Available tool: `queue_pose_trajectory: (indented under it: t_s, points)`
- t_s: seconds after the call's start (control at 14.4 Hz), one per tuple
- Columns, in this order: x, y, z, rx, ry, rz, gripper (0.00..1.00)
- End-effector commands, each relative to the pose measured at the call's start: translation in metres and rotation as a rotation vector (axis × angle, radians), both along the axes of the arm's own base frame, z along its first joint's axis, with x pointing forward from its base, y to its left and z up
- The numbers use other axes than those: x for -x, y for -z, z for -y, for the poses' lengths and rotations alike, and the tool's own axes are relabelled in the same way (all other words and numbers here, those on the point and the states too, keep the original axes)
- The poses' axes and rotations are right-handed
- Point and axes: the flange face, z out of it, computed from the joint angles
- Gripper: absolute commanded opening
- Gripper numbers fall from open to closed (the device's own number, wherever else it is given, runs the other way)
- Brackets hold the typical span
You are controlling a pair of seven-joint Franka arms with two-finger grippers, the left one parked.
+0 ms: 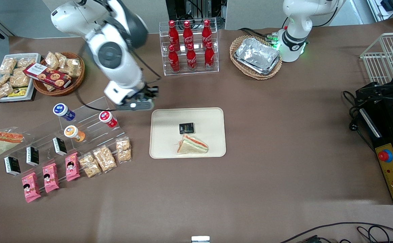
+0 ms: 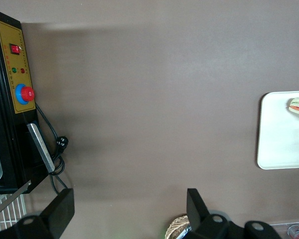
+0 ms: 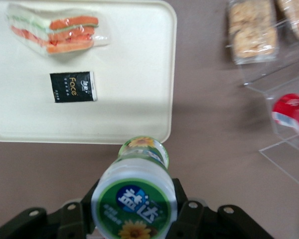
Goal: Place green gum on tray
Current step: 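Lift the green gum bottle and carry it over the cream tray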
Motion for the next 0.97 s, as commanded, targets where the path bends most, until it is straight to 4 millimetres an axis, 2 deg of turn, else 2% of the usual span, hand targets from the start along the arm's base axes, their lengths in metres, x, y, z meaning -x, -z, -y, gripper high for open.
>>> queue_pose_trajectory:
  t_s: [0.0,0.21,0.42,0.55,0.69,0.76,0.83,0.9]
  points:
    - [0.009,0.059,-0.012,-0.003,-0.004,0.037,0.55]
    - [0.021,0.117,-0.015,-0.031,-0.014,0.100,0.55]
    - [0.021,0.159,-0.021,-0.030,-0.020,0.116,0.55]
    - [0.019,0.182,-0.021,-0.028,-0.017,0.124,0.55]
    - [0.019,0.185,-0.022,-0.029,-0.017,0.127,0.56]
    - [0.017,0.185,-0.020,-0.029,-0.014,0.127,0.59]
    - [0.017,0.184,-0.020,-0.029,-0.013,0.127,0.72]
    - [0.017,0.184,-0.020,-0.027,-0.010,0.125,0.89]
